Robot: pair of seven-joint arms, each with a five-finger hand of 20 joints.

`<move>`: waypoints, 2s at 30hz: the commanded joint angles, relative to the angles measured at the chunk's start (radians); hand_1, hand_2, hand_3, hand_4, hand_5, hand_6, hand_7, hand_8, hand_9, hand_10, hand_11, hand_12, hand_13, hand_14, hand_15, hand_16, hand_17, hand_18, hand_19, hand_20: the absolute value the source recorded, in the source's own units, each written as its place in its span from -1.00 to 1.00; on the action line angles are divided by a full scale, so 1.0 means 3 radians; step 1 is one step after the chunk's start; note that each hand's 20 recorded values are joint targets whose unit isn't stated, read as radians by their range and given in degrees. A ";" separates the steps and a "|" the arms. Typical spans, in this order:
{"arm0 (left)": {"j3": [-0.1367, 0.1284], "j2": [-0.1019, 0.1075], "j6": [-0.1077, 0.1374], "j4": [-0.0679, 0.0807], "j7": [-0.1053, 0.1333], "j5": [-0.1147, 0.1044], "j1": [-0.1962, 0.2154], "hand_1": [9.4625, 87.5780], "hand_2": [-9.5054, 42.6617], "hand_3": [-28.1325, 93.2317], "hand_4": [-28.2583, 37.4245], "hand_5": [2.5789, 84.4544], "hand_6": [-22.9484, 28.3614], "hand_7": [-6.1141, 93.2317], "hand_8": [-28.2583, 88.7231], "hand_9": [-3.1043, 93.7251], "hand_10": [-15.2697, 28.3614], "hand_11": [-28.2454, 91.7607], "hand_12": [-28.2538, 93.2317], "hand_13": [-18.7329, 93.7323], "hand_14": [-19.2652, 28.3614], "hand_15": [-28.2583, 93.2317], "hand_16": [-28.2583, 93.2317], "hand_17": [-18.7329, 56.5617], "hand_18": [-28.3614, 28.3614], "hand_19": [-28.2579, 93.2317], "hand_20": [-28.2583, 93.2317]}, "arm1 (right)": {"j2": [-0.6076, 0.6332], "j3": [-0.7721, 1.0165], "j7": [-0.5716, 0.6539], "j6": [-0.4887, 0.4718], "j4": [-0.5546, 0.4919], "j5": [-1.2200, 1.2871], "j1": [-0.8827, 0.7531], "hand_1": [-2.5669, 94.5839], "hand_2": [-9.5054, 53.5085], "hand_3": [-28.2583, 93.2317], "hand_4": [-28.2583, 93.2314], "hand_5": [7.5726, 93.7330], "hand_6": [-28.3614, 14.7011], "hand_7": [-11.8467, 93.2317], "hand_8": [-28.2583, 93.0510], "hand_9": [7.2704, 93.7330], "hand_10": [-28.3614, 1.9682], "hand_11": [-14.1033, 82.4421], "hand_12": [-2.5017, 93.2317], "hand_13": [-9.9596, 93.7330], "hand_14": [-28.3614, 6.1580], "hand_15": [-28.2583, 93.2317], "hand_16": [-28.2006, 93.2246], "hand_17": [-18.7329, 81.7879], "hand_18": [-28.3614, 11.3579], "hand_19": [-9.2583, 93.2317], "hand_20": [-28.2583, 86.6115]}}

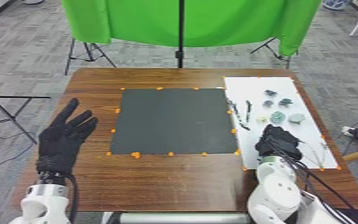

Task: Arrange flowers

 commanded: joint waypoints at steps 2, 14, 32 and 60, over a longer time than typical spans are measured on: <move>-0.0061 -0.0006 0.0042 -0.0042 0.0006 -0.0004 0.0063 -0.64 -0.20 0.72 -0.98 -0.24 0.13 -0.64 -0.70 -0.22 0.64 -0.13 -0.37 -0.24 0.98 0.28 -0.68 -0.77 1.00 0.41 -0.55 | -0.0093 0.0032 -0.0075 0.0171 -0.0372 -0.0179 0.0151 0.24 -1.00 0.62 -1.00 0.85 0.14 -0.26 -0.35 0.82 0.07 0.24 -0.30 0.78 0.15 0.66 -0.22 0.24 -0.80 1.00 0.08; -0.0006 0.0217 0.0220 -0.0129 0.0202 -0.0084 0.0098 -0.64 -0.20 0.72 -0.98 -0.24 0.13 -0.63 -0.70 -0.22 0.64 -0.13 -0.37 -0.24 0.98 0.29 -0.68 -0.77 1.00 0.41 -0.55 | -0.1065 -0.0579 -0.0809 0.0176 0.0022 0.0494 0.1185 0.24 -1.00 0.63 -1.00 0.87 0.13 -0.29 -0.34 0.84 0.07 0.25 -0.31 0.79 0.14 0.67 -0.21 0.26 -0.82 1.00 0.15; 0.0114 0.0180 0.0026 -0.0003 -0.0201 0.0068 -0.0434 -0.64 -0.20 0.72 -0.97 -0.24 0.13 -0.63 -0.70 -0.22 0.64 -0.13 -0.37 -0.24 0.99 0.29 -0.68 -0.77 1.00 0.42 -0.55 | -0.1781 -0.1428 -0.0937 -0.0118 0.1499 0.1554 0.1962 0.18 -1.00 0.61 -1.00 0.87 0.16 -0.26 -0.38 0.81 0.03 0.40 -0.45 0.79 0.16 0.69 -0.21 0.25 -0.80 1.00 0.21; 0.0179 0.0168 -0.0095 0.0085 -0.0360 0.0112 -0.0629 -0.64 -0.20 0.72 -0.97 -0.24 0.13 -0.63 -0.70 -0.22 0.64 -0.13 -0.37 -0.24 0.98 0.29 -0.68 -0.77 1.00 0.42 -0.55 | -0.1808 -0.1706 -0.0781 0.0066 0.1487 0.1812 0.2057 -0.12 -0.63 0.55 -1.00 0.95 0.30 -0.49 -0.75 0.94 0.07 0.25 -0.48 0.79 0.03 0.68 -0.21 0.23 -0.84 1.00 0.23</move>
